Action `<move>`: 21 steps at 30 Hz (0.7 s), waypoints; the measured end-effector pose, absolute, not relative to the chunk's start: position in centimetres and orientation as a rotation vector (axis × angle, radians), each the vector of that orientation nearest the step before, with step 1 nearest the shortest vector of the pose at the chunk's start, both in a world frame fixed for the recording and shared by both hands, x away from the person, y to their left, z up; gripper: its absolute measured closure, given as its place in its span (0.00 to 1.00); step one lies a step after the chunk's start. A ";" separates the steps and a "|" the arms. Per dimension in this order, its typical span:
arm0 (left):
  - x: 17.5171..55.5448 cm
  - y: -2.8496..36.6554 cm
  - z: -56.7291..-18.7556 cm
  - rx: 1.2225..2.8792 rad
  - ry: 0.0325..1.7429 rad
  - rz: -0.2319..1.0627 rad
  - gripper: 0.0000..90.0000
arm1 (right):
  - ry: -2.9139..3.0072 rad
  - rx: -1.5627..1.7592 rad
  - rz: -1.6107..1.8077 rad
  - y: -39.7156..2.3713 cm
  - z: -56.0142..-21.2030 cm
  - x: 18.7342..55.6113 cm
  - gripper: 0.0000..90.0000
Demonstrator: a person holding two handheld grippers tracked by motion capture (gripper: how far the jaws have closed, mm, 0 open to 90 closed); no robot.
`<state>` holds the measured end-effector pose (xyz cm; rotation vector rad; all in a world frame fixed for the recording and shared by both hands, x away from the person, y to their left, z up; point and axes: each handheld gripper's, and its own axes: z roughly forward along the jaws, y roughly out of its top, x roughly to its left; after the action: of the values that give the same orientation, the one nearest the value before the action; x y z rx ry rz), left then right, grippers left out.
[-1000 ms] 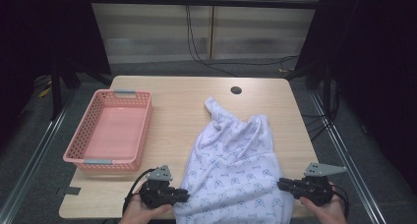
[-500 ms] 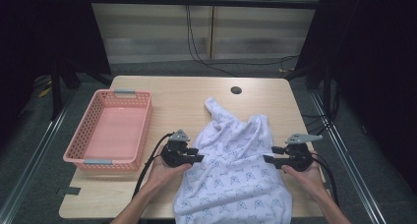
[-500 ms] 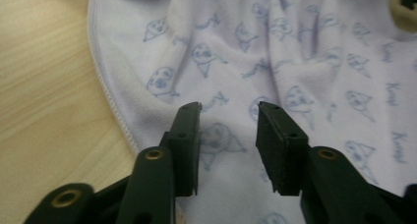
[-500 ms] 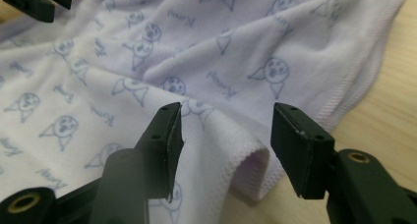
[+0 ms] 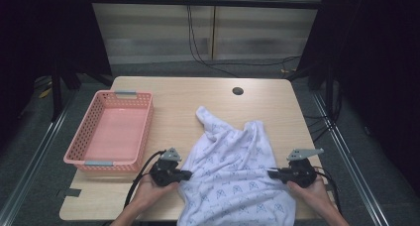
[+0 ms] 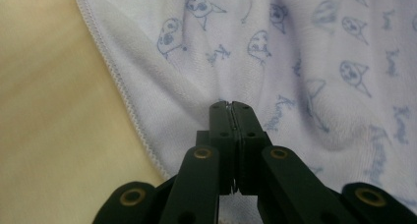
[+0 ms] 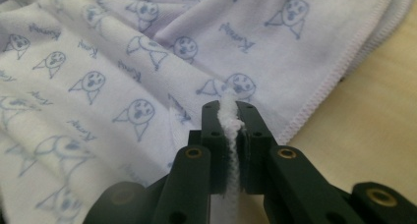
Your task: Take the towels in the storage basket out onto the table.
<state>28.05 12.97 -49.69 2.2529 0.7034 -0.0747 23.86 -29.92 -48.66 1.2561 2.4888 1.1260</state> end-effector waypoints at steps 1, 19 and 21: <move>27.3 13.5 -49.6 2.259 0.707 -0.094 0.98 | 2.497 1.251 1.127 -29.9 -48.6 23.1 0.93; 32.1 11.7 -47.8 2.083 0.764 -0.049 0.74 | 2.400 1.171 1.139 -29.2 -46.4 25.4 0.62; 33.5 11.3 -48.1 2.080 0.789 -0.027 0.73 | 2.390 1.177 1.133 -29.2 -46.5 26.2 0.60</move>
<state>33.45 11.28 -48.10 2.0802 0.7895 -0.0267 26.19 -29.24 -46.53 1.1769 2.3902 1.1333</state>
